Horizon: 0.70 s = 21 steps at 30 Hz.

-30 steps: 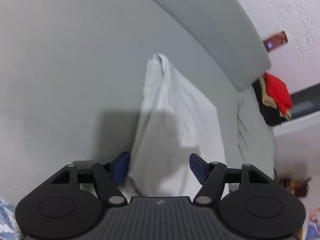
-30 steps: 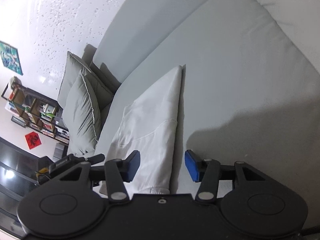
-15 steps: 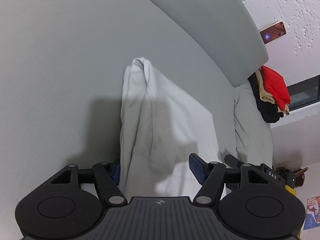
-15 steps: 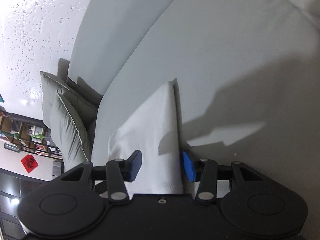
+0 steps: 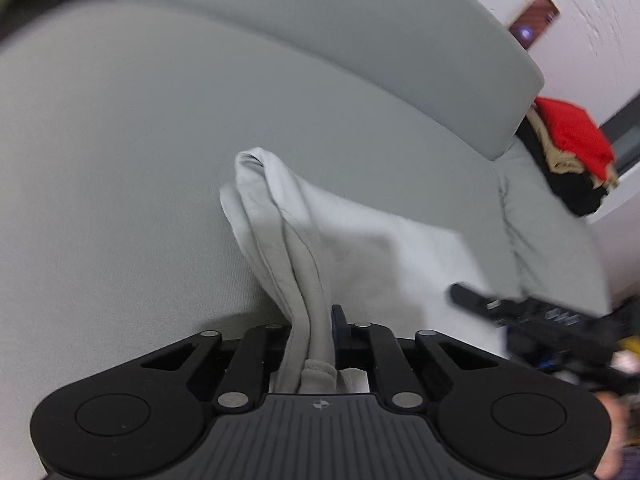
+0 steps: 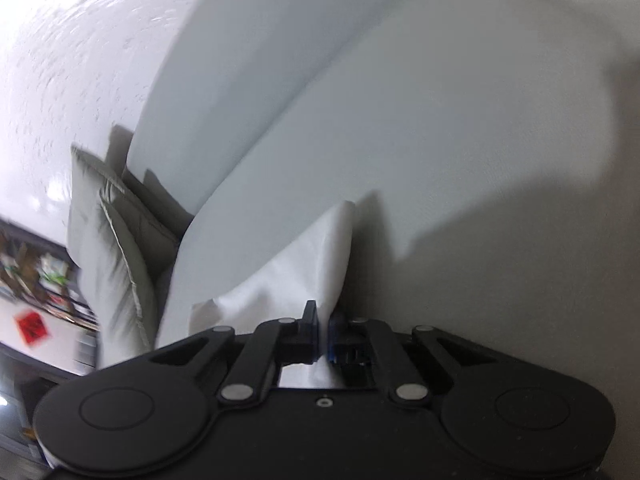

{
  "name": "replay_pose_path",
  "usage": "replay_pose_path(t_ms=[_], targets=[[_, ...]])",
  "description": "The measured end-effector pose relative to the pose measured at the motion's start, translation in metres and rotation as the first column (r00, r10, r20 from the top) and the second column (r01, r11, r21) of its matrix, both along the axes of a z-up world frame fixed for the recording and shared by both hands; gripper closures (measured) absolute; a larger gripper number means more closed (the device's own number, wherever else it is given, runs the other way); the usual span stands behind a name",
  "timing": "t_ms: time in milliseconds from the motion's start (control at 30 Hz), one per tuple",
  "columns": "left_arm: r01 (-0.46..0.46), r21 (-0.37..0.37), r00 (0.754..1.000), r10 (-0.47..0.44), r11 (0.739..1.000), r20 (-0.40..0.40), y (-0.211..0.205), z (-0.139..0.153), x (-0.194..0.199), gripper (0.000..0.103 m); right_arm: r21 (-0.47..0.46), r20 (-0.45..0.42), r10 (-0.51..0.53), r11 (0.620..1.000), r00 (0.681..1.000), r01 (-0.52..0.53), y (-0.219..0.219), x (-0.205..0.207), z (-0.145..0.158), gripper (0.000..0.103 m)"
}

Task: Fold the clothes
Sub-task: 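Grasp the folded sweatshirt edge with the left gripper and lift it, then carry the sweatshirt with the left gripper beside the clothes pile and lower it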

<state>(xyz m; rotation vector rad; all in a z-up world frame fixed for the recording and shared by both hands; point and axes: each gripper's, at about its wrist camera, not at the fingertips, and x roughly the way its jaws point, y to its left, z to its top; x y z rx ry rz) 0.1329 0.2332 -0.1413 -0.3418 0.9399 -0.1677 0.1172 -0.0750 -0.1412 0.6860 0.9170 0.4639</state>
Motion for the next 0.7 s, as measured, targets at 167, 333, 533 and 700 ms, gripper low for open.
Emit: replay_pose_path(t_ms=[167,333,533,700], targets=[[-0.029,0.124,0.969,-0.003,0.992,0.247,-0.04,0.065,-0.067,0.096,-0.056,0.237,0.018,0.998,0.971,-0.004,-0.015,-0.062,0.082,0.099],[0.042,0.093,0.885,-0.08,0.995,0.458,-0.09,0.13,-0.131,0.096,-0.08,0.443,-0.051,0.992,0.895,0.096,-0.071,-0.146,0.15,0.099],[0.253,0.075,0.817,-0.254,0.965,0.517,-0.181,0.158,-0.16,0.095,-0.057,0.524,-0.219,0.955,0.823,0.291,-0.165,-0.235,0.183,0.099],[0.388,0.153,0.769,-0.411,0.909,0.489,-0.275,0.146,-0.149,0.095,-0.042,0.519,-0.335,0.909,0.786,0.415,-0.242,-0.266,0.177,0.099]])
